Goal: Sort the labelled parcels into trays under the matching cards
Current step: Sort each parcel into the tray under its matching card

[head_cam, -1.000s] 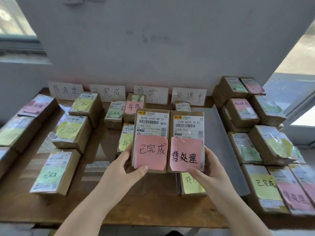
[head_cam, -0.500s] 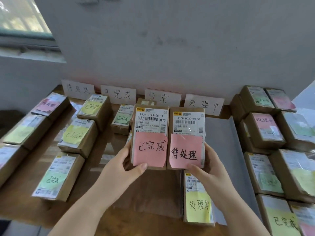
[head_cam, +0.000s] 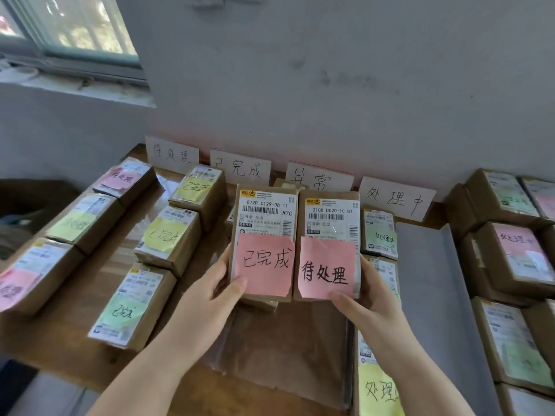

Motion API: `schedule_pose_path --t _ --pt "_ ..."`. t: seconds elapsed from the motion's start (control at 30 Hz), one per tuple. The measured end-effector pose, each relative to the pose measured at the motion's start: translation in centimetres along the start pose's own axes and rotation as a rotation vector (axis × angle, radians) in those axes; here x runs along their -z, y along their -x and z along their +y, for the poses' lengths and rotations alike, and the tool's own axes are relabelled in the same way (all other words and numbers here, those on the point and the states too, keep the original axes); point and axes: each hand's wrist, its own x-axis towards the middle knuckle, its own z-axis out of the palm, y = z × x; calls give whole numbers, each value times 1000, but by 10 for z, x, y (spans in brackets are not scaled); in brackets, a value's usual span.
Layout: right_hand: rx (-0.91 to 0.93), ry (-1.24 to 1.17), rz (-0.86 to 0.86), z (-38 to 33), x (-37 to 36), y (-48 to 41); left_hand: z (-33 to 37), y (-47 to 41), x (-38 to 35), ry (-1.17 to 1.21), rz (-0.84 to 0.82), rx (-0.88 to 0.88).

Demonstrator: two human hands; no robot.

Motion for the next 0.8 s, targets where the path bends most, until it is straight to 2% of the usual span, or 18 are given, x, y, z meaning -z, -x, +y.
schedule_pose_path --t 0.2,0.37,0.57,0.8 --pt "65 56 12 -18 -69 3 -36 -14 68 89 -35 -24" --pt "65 78 56 -29 -165 9 -75 -25 158 101 -99 -68" --pt "30 96 127 -45 -281 20 -118 -37 259 104 -150 -40" --pt "18 140 190 -65 -336 21 -121 -48 311 82 -157 5"
